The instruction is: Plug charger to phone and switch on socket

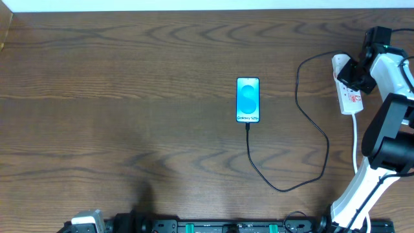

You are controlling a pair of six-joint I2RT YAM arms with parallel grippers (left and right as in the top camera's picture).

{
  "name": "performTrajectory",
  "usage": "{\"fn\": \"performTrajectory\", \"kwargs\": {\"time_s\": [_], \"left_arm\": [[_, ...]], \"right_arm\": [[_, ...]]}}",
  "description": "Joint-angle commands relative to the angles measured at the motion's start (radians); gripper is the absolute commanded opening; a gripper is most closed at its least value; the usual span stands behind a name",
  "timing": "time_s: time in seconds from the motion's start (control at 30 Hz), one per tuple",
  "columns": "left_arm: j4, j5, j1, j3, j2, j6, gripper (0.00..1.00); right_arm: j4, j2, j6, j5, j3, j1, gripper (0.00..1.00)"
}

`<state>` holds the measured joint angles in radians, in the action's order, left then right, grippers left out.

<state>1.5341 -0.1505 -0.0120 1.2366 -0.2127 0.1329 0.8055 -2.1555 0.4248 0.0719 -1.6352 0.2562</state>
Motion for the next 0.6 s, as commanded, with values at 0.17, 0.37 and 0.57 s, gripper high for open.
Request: {"fn": "performTrajectory", "kwargs": {"time_s": [0.17, 0.37, 0.57], "left_arm": [[-0.001, 0.010, 0.003, 0.004, 0.006, -0.009, 0.74], [-0.001, 0.010, 0.003, 0.004, 0.019, -0.009, 0.74], [-0.001, 0.010, 0.003, 0.004, 0.060, -0.009, 0.74]], "right_arm": [[0.057, 0.119, 0.006, 0.121, 0.030, 0.069, 0.01], [0.042, 0.260, 0.017, 0.120, 0.030, 0.111, 0.01], [-0.006, 0.406, 0.016, 0.076, 0.030, 0.109, 0.01]]}}
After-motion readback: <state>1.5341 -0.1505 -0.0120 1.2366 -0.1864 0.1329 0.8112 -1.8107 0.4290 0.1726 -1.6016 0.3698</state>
